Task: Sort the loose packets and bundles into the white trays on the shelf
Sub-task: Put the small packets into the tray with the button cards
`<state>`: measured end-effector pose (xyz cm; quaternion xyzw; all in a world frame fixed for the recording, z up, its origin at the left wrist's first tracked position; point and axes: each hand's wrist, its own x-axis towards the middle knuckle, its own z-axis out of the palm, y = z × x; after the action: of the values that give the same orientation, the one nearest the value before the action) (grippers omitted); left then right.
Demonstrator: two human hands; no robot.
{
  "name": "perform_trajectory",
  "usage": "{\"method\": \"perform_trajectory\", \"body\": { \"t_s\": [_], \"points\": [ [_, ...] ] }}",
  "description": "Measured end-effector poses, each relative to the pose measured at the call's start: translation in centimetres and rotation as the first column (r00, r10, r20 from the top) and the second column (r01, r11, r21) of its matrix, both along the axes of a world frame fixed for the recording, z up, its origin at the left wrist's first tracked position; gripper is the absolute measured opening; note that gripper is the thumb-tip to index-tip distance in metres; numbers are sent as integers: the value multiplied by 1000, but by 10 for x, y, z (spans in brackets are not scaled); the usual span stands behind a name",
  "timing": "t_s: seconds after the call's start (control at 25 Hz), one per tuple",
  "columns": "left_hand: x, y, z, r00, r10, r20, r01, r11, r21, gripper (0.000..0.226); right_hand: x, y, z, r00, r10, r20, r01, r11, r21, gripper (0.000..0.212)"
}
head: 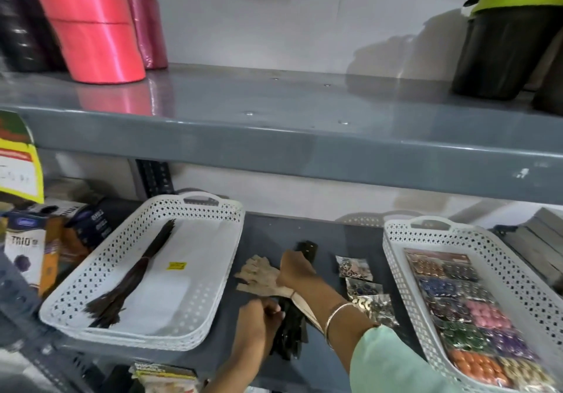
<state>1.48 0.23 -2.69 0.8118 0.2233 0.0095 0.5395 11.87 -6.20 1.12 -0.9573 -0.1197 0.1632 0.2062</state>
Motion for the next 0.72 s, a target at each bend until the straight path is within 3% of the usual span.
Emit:
{"method": "perform_trajectory", "body": {
  "t_s": [0.08, 0.16, 0.24, 0.32, 0.36, 0.48, 0.56, 0.72],
  "points": [
    [2, 0, 1, 999, 12, 41, -12, 1000, -9, 27, 3, -4, 3, 999, -2, -40, 3, 1000, 20, 33],
    [7, -3, 5, 998, 9, 64, -6, 999, -52, 10, 8, -14, 12, 992, -64, -106, 80, 985, 150, 22],
    [18, -9, 10, 994, 99, 47, -88, 977, -194, 19, 15, -30, 20, 964, -170, -206, 228, 925, 305, 14],
    [37, -13, 9, 994, 105, 8, -102, 977, -186, 34, 19, -45, 24, 920, -238, -312, 355, 843, 405, 11],
    [49, -16, 7, 997, 73, 7, -72, 991, -117, 34, 20, -52, 25, 902, -264, -341, 401, 805, 437, 4],
    [73, -28, 7, 998, -60, 2, 58, 979, 194, 14, 19, -69, 22, 841, -355, -409, 530, 693, 489, 22],
    [85, -33, 6, 989, -147, -18, 144, 928, 343, 25, 15, -80, 23, 818, -356, -451, 568, 624, 537, 14],
    [93, -27, 5, 975, -211, -72, 222, 900, 376, 33, 9, -91, 22, 815, -333, -475, 577, 545, 608, 42]
  ]
}}
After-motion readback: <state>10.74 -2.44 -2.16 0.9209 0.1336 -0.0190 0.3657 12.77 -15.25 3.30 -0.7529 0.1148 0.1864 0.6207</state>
